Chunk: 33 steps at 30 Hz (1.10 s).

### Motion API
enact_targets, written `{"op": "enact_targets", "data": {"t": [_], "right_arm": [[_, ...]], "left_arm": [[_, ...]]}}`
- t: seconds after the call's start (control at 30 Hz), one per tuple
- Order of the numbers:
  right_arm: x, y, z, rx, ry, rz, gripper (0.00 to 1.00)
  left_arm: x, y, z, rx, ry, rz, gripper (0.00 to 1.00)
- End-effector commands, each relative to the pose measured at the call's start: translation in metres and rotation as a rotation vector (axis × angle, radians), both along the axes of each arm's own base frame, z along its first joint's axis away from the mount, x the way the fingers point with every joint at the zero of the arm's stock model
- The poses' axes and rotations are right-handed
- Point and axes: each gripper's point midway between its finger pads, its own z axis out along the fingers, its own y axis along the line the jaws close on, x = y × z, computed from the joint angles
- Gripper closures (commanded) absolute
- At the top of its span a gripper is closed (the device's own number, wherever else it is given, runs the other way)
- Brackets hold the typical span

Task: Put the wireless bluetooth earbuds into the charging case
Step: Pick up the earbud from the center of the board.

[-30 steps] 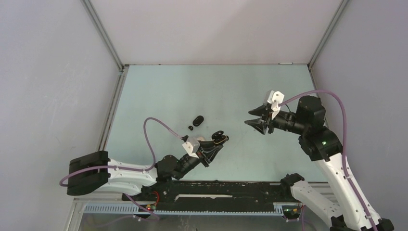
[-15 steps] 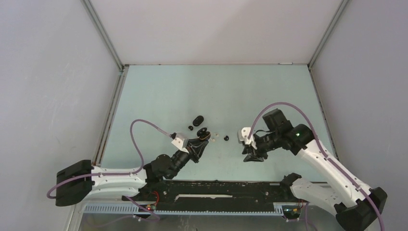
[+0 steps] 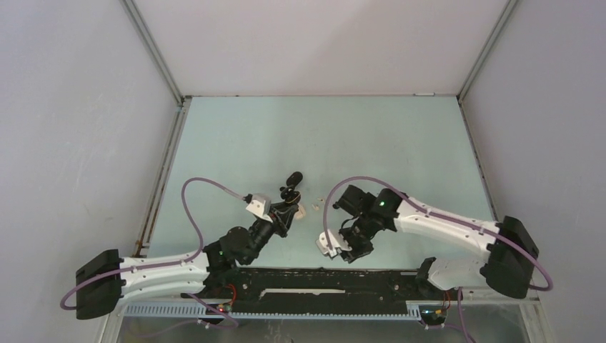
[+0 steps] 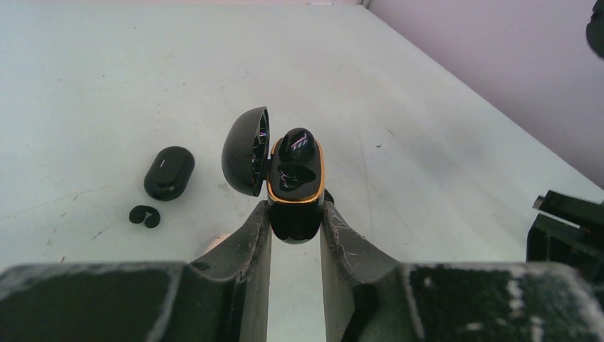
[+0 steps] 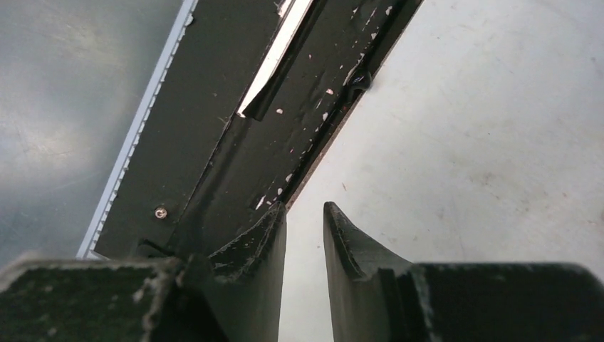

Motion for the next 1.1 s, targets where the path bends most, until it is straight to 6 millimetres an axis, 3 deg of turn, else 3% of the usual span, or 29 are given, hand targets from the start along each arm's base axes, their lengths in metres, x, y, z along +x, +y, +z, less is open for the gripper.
{"op": "enact_targets", "data": {"t": [0.0, 0.27, 0.5, 0.77, 1.07], "right_arm": [[0.006, 0.032, -0.009, 0.027, -0.046, 0.026, 0.71], [-0.007, 0.070, -0.026, 0.052, -0.067, 0.070, 0.58], [-0.013, 0.091, -0.050, 0.037, -0.151, 0.127, 0.55], [-0.010, 0.099, -0.069, 0.000, -0.188, 0.109, 0.55], [-0.004, 0.093, -0.084, -0.072, -0.218, 0.065, 0.56]], "left_arm": [[0.005, 0.004, 0.006, -0.017, 0.015, 0.033, 1.00], [0.008, 0.014, 0.001, -0.027, 0.027, 0.057, 1.00], [0.009, 0.019, 0.002, -0.041, 0.023, 0.066, 1.00], [0.008, 0.024, 0.001, -0.052, 0.019, 0.071, 1.00], [0.007, 0.021, 0.001, -0.057, 0.022, 0.061, 1.00]]}}
